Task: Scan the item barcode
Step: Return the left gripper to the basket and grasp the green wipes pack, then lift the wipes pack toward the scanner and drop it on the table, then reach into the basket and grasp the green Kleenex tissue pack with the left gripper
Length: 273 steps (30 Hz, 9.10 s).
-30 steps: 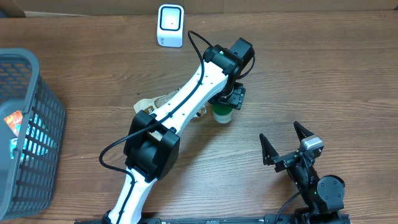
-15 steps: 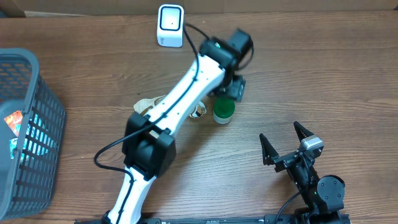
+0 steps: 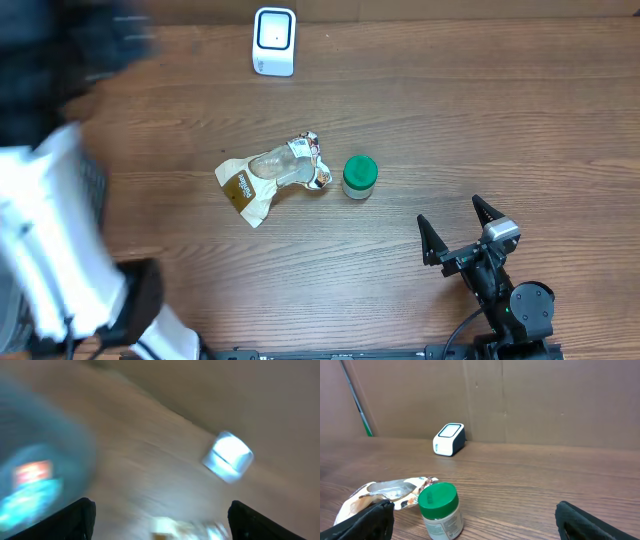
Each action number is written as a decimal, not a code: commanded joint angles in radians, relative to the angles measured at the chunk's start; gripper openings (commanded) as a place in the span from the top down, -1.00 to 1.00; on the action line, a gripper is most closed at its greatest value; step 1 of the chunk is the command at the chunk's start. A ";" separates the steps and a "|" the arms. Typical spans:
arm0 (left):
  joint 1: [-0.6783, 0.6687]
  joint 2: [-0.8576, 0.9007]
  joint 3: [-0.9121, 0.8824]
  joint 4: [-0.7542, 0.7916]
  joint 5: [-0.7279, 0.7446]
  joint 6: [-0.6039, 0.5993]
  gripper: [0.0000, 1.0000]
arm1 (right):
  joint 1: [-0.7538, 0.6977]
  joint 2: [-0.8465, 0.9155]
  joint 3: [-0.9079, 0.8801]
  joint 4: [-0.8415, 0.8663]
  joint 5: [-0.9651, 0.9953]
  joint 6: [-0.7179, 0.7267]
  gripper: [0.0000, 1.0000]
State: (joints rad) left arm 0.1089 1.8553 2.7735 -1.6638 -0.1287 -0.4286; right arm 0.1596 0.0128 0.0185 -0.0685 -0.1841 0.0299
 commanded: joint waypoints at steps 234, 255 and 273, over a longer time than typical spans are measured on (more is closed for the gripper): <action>-0.245 -0.273 -0.770 0.344 0.204 0.219 -0.33 | 0.002 -0.010 -0.010 0.006 -0.004 0.000 -1.00; 0.706 -0.338 -1.068 0.474 0.171 0.124 -0.39 | 0.002 -0.010 -0.010 0.006 -0.004 0.000 -1.00; 0.742 -0.163 -1.453 0.820 -0.039 0.449 -0.45 | 0.002 -0.010 -0.010 0.006 -0.004 0.000 -1.00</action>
State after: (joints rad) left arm 0.8463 1.6367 1.3289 -0.8536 -0.1169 -0.0525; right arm 0.1596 0.0128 0.0185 -0.0681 -0.1837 0.0296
